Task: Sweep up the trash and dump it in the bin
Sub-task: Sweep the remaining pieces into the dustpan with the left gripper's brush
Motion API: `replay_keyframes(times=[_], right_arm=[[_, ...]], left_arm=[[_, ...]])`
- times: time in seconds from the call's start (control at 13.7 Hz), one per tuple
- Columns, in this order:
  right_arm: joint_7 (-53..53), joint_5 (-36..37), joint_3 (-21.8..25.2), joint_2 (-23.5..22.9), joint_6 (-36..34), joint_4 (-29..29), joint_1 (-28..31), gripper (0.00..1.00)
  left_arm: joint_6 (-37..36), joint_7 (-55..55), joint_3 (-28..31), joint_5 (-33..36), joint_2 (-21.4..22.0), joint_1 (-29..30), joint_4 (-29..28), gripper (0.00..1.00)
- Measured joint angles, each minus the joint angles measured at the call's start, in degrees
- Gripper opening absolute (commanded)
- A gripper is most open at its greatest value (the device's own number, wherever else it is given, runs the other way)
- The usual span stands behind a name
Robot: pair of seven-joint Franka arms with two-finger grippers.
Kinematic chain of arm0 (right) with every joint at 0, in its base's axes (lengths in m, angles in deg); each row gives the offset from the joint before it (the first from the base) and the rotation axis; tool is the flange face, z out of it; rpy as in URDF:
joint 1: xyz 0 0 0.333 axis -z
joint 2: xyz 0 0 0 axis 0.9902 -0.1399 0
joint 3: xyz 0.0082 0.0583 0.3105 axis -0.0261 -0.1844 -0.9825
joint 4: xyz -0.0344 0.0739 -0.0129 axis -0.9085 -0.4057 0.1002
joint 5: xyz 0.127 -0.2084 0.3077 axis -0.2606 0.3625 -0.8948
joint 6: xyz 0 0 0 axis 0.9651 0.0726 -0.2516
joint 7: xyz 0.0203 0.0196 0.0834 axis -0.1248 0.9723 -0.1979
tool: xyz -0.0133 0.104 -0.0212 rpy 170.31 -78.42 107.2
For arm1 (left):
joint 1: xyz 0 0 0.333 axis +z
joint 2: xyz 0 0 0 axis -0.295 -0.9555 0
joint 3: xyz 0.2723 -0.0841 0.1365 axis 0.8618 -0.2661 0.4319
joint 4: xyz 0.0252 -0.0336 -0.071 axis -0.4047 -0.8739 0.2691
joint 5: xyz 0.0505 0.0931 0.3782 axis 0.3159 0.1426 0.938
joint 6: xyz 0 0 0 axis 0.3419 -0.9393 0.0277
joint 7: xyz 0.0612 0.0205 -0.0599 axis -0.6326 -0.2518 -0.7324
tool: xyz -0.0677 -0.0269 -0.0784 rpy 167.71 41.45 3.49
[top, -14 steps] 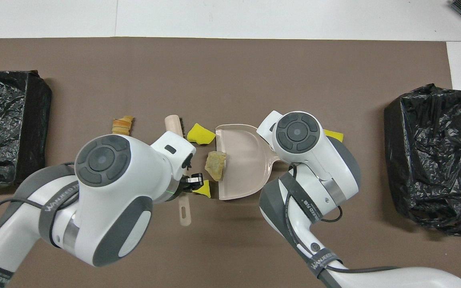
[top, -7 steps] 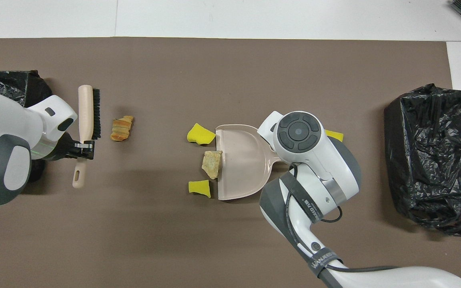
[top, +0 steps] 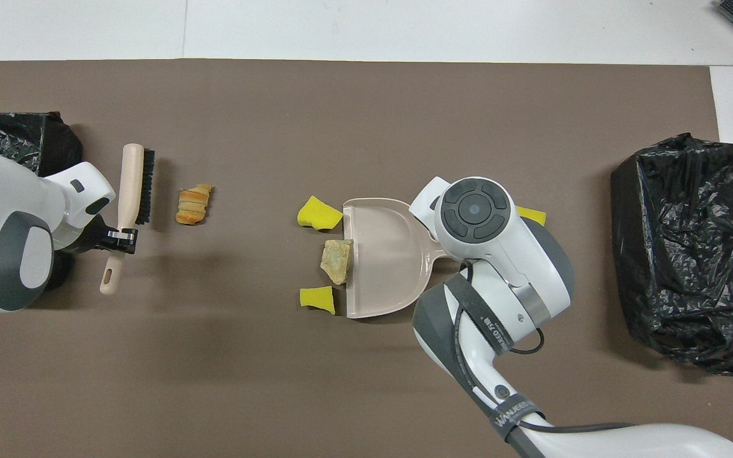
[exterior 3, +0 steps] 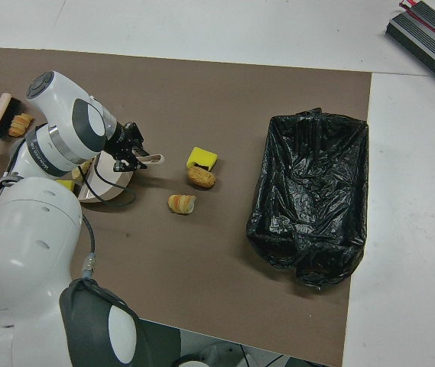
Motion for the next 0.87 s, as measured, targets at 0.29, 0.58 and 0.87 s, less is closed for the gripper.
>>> replay_keyframes(times=[0.29, 0.58, 0.87], right_arm=[[0.03, 0.0, 0.0, 0.0, 0.0, 0.0, -0.08, 0.0], [0.2, 0.0, 0.0, 0.0, 0.0, 0.0, -0.08, 0.0], [0.49, 0.0, 0.0, 0.0, 0.0, 0.04, -0.08, 0.0]], left_arm=[[1.64, -14.9, -0.54, -0.01, -0.73, -11.89, -0.16, 0.0], [2.37, -24.56, -0.95, -2.47, -0.69, -24.21, -0.17, 0.0], [2.92, -34.31, -1.06, -4.87, -0.01, -34.53, 0.2, 0.0]])
